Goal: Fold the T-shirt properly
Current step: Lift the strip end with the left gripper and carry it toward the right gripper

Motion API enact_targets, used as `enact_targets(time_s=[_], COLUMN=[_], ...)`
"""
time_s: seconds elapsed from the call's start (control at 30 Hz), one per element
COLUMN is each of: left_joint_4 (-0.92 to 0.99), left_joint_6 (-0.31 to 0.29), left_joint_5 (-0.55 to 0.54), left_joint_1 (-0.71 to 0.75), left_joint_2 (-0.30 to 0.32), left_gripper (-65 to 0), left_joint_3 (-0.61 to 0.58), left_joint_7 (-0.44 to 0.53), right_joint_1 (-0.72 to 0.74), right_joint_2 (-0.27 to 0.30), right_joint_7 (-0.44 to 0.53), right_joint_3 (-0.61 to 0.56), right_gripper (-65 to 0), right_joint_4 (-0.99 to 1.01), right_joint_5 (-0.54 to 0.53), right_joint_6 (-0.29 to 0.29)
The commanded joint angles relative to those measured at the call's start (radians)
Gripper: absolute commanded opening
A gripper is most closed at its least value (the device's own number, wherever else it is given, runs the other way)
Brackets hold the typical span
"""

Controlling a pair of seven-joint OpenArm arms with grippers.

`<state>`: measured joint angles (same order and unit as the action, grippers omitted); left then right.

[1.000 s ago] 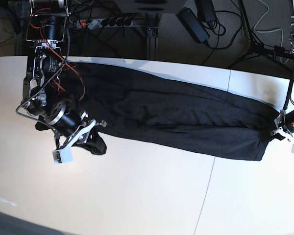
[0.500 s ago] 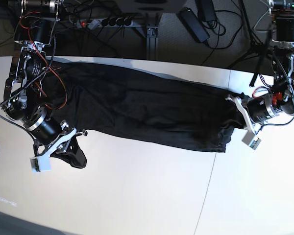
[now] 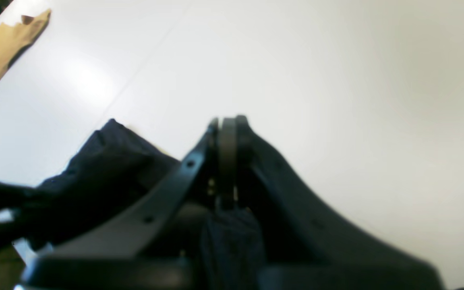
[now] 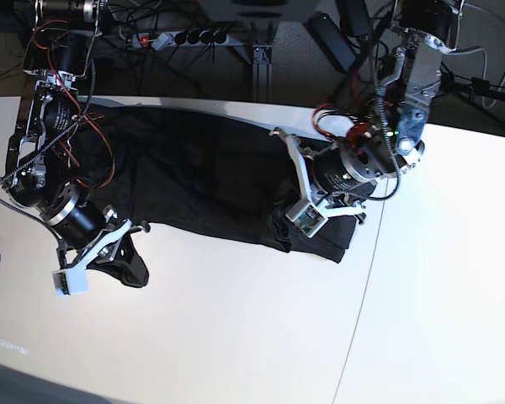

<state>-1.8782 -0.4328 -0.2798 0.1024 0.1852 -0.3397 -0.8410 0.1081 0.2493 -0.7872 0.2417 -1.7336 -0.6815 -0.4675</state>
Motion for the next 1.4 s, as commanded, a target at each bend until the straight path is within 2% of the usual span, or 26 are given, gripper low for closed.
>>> enact_targets(time_s=[0.0, 0.1, 0.4, 0.53, 0.57, 0.6, 0.8, 0.97, 1.03, 1.2, 1.23, 1.37], left_joint_4=[-0.018, -0.011, 0.085, 0.1, 0.1, 0.099, 0.099, 0.073, 0.043, 0.013, 0.013, 0.013], left_joint_6=[0.029, 0.029, 0.029, 0.018, 0.018, 0.018, 0.018, 0.018, 0.018, 0.017, 0.018, 0.018], left_joint_5=[0.01, 0.032, 0.007, 0.007, 0.007, 0.006, -0.024, 0.022, 0.045, 0.053, 0.052, 0.005], left_joint_1=[-0.017, -0.018, -0.024, -0.024, -0.024, -0.024, -0.021, -0.025, -0.025, -0.015, -0.004, 0.056], left_joint_2=[-0.02, -0.068, -0.149, -0.155, -0.158, -0.163, -0.238, -0.24, -0.221, -0.14, -0.121, -0.068], left_gripper=[-65.0, -65.0, -65.0, -33.3, -30.2, -29.9, -30.0, -31.6, -37.0, -62.8, -65.0, -65.0], left_joint_3=[-0.015, -0.048, -0.054, -0.054, -0.054, -0.054, -0.055, -0.039, -0.015, 0.101, 0.129, 0.205], left_joint_7=[0.029, 0.03, 0.04, 0.098, 0.109, 0.117, 0.111, 0.1, 0.095, 0.042, 0.044, 0.045], right_joint_1=[0.016, 0.016, 0.016, 0.016, 0.016, 0.016, 0.016, 0.016, 0.016, 0.016, 0.016, 0.016], right_joint_2=[0.011, 0.011, 0.022, 0.022, 0.022, 0.022, 0.022, 0.022, 0.023, 0.023, 0.023, 0.023], right_joint_7=[0.023, 0.023, 0.019, 0.019, 0.019, 0.019, 0.021, 0.02, 0.021, 0.02, 0.019, 0.019], right_joint_3=[0.005, 0.005, 0.005, 0.005, 0.005, 0.005, 0.005, 0.01, 0.024, 0.098, 0.114, 0.158], right_gripper=[-65.0, -65.0, -65.0, -65.0, -65.0, -65.0, -65.0, -65.0, -65.0, -65.0, -65.0, -65.0], right_joint_4=[-0.017, -0.017, -0.017, -0.017, -0.017, -0.017, -0.017, -0.016, -0.016, -0.016, -0.016, -0.016], right_joint_5=[-0.016, -0.016, -0.015, -0.014, -0.015, -0.015, -0.015, -0.014, -0.014, -0.003, -0.003, -0.003], right_joint_6=[-0.061, -0.061, -0.061, -0.061, -0.061, -0.061, -0.061, -0.061, -0.061, -0.061, -0.061, -0.061])
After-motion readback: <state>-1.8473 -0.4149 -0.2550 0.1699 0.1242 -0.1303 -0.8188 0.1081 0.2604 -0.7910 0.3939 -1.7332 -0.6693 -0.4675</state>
